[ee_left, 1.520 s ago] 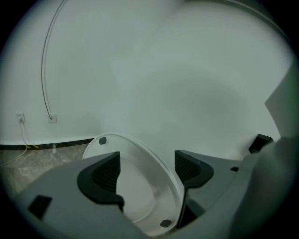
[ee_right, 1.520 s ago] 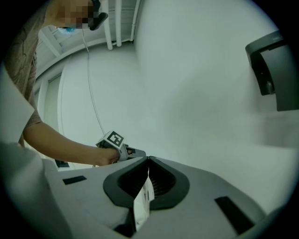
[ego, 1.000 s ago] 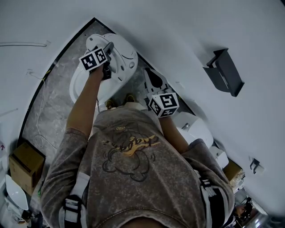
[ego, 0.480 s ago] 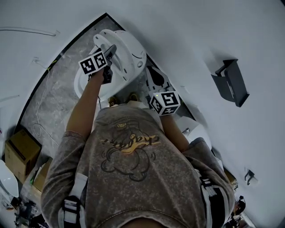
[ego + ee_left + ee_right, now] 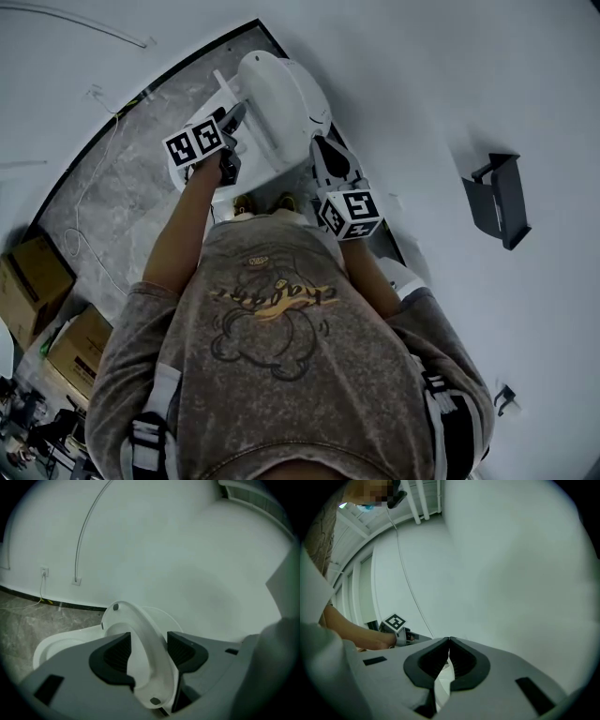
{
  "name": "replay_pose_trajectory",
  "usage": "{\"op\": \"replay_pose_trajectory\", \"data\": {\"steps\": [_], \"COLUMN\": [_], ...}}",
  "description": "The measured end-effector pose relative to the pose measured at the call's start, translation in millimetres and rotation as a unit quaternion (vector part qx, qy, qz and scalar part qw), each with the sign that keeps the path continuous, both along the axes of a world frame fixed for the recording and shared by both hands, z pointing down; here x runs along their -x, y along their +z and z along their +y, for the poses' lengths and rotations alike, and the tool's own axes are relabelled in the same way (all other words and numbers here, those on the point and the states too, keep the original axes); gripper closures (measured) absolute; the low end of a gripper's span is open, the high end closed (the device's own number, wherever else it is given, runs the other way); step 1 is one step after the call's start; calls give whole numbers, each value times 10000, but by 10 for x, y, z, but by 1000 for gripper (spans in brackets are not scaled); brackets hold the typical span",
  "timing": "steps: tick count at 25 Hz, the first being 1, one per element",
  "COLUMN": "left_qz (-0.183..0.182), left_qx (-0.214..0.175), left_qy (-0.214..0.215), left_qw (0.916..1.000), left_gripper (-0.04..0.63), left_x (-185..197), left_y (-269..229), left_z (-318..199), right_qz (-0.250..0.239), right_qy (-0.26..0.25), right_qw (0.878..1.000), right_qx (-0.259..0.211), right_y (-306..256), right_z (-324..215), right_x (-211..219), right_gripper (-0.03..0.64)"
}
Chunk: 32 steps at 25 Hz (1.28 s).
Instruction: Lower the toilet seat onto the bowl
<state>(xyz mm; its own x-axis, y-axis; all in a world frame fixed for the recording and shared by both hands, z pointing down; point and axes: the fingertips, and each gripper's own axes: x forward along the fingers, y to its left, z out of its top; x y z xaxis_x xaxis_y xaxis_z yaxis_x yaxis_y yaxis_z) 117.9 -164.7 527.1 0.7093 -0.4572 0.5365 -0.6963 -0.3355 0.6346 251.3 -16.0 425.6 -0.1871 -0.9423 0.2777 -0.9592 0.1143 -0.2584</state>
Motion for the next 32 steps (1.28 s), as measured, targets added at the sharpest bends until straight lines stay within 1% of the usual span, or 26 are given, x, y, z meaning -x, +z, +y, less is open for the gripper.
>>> {"op": "replay_pose_trajectory", "data": {"steps": [3,9,11,17,20,29,32], "left_qz": [103,-60,-98,-73,-92,-342,-481], "left_qx": [130,261,318,543,650,899,935], "left_qy": [-184,-539,-639,-928,-1027,-1304,-1380], "left_qw": [9997,9982,9974,9942,9925,9868,9848], "left_gripper": [381,477,498,502,502,511,511], "left_x": [203,802,982,1365,1539,2067,2248], "left_y": [32,136,199,390,488,832,976], "left_z": [71,187,228,303,333,391,398], "right_qz": [-11,10,34,60,59,31,33], "right_qy": [-131,-480,-621,-1023,-1293,-2026,-2199], "right_qw": [9999,9988,9980,9943,9908,9766,9722], "right_qx": [13,63,99,279,407,724,799], "right_y": [43,61,75,205,300,597,710], "right_z": [-5,-95,-122,-194,-236,-338,-394], "right_x": [108,404,511,868,1114,1803,1992], "right_gripper": [591,591,591,591,591,591,591]}}
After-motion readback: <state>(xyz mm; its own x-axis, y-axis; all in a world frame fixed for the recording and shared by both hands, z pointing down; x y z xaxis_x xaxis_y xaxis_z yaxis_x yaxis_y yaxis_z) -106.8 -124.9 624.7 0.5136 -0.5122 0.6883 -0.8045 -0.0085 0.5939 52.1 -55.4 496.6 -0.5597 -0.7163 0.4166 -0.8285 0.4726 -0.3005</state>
